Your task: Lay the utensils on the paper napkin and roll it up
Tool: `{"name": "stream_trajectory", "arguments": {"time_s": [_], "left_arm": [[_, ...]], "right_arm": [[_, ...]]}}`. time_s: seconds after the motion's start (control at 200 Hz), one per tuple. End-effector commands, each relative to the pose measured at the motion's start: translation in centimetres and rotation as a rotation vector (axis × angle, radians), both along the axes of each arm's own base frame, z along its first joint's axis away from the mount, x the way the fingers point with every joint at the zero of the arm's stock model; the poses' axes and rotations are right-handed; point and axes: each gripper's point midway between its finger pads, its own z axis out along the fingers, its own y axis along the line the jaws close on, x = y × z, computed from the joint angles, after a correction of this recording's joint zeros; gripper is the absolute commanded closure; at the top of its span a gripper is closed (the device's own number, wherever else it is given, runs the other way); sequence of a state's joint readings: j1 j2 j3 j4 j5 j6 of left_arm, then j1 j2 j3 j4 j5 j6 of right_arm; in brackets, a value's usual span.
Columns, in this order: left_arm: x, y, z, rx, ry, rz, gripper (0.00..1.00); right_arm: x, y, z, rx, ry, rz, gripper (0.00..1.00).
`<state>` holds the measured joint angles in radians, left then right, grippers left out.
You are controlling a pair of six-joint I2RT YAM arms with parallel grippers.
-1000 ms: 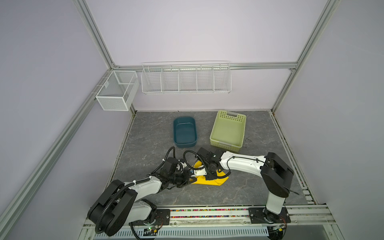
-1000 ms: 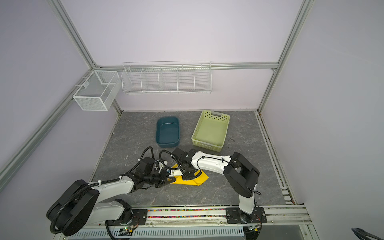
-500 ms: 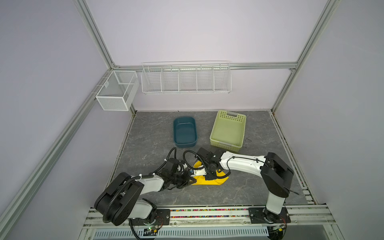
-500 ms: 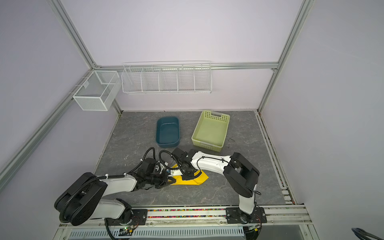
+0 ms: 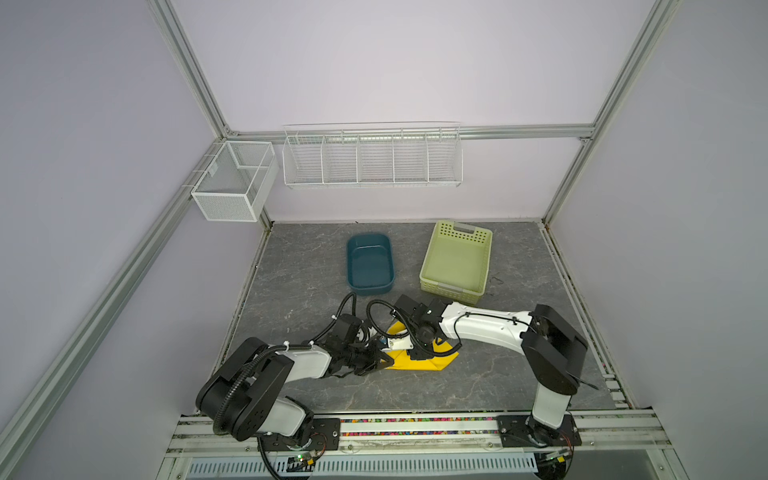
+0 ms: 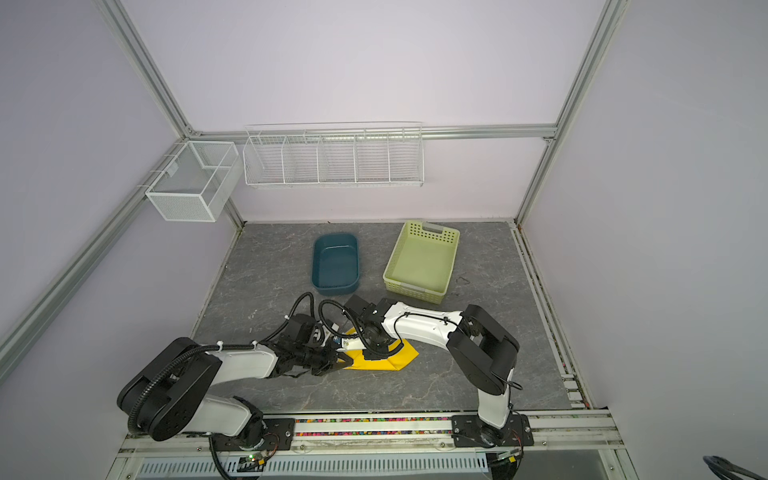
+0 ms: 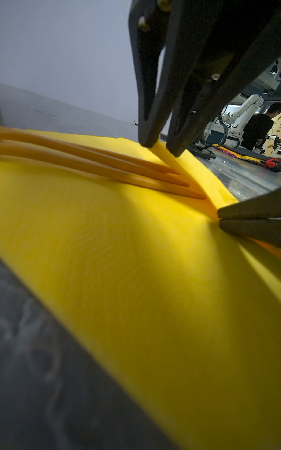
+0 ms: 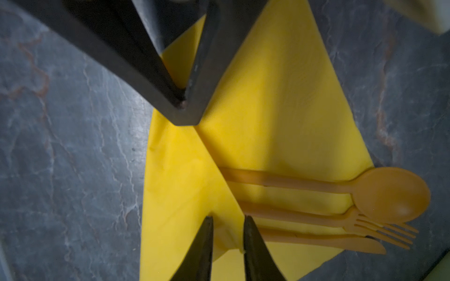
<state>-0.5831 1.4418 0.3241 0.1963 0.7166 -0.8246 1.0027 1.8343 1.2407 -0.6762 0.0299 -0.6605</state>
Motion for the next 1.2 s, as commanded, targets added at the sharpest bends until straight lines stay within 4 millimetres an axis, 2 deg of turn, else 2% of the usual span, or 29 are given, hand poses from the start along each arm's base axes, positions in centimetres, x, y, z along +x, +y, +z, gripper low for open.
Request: {"name": "stream_trajectory", "arguments": {"time_s": [0.0,0.14,0.31,0.5,0.59,0.67,0.685,0.725,0.93,1.195], "left_arm": [[-0.3,0.7,-1.4,0.067,0.020,0.006,1.00],[-0.3,0.7,-1.3,0.069,0.016,0.004,1.00],[-0.3,0.8,-1.1,0.068,0.012,0.002,1.00],[-0.3,0.7,-0.7,0.062,0.011,-0.003,1.00],[-0.3,0.6,-0.4,0.058,0.004,-0.007,1.00],[-0.3,0.7,-0.3,0.064,0.000,-0.007,1.00],[-0.3,0.8,-0.3,0.066,0.000,-0.008,1.00],[-0.4,0.8,-0.4,0.069,0.002,-0.010,1.00],[-0.4,0.7,-0.3,0.064,0.007,-0.011,1.00],[0.0,-0.1,2.3,0.001,-0.043,-0.036,0.99]], "right_arm": [[0.0,-0.5,2.3,0.047,0.003,-0.098,0.66],[0.3,-0.5,3.9,0.143,0.023,-0.342,0.65],[-1.5,-0.6,4.1,0.247,0.204,-0.682,0.67],[-2.9,-0.9,3.8,0.330,0.398,-1.020,0.79],[-3.9,-0.4,3.5,0.373,0.501,-1.072,0.81],[-3.8,-0.5,3.1,0.387,0.529,-1.122,0.82],[-4.2,-1.2,2.1,0.361,0.531,-1.136,0.82],[-4.3,-1.5,1.5,0.344,0.526,-1.148,0.82],[-4.3,-3.1,-0.1,0.269,0.466,-1.188,0.85],[-4.2,-3.9,-1.5,0.225,0.433,-1.201,0.86]]}}
